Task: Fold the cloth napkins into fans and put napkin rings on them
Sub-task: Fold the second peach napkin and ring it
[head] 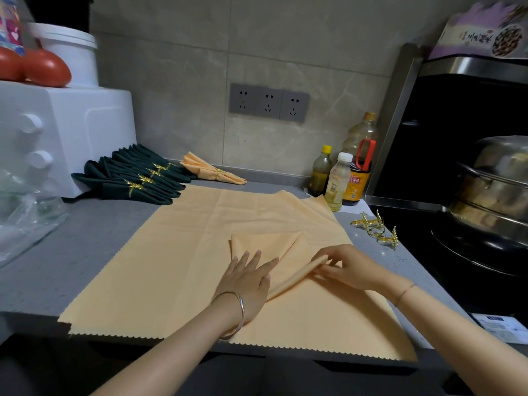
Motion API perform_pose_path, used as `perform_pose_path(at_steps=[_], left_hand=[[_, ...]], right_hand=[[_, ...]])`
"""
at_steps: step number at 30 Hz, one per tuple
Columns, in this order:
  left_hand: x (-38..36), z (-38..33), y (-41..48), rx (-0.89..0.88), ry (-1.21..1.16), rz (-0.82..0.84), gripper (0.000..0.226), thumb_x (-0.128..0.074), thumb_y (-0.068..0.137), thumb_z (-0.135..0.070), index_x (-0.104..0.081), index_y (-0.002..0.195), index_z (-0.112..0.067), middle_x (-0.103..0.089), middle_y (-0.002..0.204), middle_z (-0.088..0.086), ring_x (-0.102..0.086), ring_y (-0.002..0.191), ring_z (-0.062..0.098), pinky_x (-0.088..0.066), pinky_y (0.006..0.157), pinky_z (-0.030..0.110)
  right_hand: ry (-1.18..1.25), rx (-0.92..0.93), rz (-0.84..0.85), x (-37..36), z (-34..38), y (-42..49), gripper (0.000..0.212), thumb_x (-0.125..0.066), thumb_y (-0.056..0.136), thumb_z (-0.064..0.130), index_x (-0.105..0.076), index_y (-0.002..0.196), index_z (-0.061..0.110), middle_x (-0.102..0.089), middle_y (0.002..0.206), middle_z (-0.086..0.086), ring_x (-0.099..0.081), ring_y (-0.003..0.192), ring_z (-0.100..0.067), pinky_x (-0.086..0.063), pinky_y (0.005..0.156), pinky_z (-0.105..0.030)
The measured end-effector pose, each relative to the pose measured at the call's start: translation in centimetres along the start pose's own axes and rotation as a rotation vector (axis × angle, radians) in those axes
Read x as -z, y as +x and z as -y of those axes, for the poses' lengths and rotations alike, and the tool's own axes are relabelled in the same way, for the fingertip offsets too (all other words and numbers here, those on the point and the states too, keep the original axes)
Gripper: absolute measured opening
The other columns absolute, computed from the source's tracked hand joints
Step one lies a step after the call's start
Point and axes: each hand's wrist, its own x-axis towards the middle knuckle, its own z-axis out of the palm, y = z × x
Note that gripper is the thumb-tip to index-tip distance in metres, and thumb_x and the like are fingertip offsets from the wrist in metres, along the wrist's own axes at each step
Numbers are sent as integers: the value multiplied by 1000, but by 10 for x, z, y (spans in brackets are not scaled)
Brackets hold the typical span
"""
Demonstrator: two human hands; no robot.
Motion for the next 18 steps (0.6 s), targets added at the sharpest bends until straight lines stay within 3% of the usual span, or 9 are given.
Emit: perform_pose_path(at_steps=[2,6,10,14,18], left_hand=[[0,-1,-1,15,-75,8,46,-13,102,-43,-13,147,-48,3,160,-10,12,146,10,12,117,28],[0,-1,-3,42,-136,28,55,-18,91,-68,-18,145,-53,3,158,-17,14,145,7,10,118,30],[1,1,-1,23,-83,35,49,-24,99,-53,-15,147,-50,4,159,-12,12,146,9,11,117,28],[1,2,3,24,-93,52,46,-20,101,-44,-15,147,-48,3,160,-10,12,146,10,10,118,29],[4,1,6,33,-68,92,47,-20,103,-36,-15,149,-42,1,160,-7,10,147,12,10,117,29]], right_hand=[[87,-29,-22,0,2,5,8,-65,89,23,-72,84,20,-70,79,13,-58,71,2,-42,70,-11],[155,-122,-77,-4,1,15,24,-70,85,28,-64,63,19,-57,59,15,-47,57,2,-36,61,-13],[179,-214,-105,-7,1,24,22,-74,80,31,-71,70,12,-67,71,-3,-53,61,-6,-40,63,-19],[151,-264,-95,-9,5,30,18,-75,79,26,-70,64,17,-67,62,5,-53,54,-2,-37,55,-9],[92,-306,-97,-10,6,38,17,-78,76,26,-68,65,19,-64,64,11,-52,59,-1,-36,56,-13]])
